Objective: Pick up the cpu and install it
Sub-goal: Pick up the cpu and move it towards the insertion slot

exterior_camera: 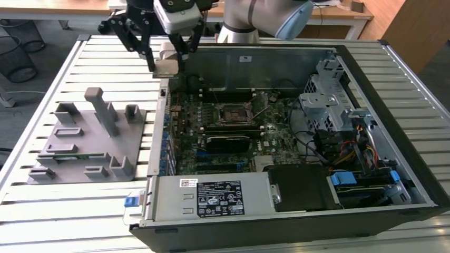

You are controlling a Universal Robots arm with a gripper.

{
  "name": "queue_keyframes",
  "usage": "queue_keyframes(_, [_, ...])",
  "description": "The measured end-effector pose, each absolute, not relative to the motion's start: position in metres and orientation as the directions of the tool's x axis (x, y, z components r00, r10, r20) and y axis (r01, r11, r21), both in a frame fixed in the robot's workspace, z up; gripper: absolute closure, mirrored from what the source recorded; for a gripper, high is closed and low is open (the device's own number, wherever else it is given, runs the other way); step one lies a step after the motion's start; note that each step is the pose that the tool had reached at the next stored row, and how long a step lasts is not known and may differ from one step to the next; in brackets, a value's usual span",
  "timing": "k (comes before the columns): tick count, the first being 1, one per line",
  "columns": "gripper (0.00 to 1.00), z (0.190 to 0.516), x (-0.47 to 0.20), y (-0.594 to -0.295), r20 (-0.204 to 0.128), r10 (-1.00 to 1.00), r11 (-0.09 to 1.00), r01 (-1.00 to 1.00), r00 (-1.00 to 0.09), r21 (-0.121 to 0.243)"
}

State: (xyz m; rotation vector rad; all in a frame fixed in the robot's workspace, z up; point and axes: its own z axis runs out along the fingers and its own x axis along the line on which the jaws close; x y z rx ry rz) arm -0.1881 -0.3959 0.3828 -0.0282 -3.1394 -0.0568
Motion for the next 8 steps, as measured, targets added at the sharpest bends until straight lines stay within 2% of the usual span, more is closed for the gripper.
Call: queue_keyframes(8, [0.46,0.383,-0.172,-0.396,0.002,0.018,0.999,0.018,-1.000,0.036])
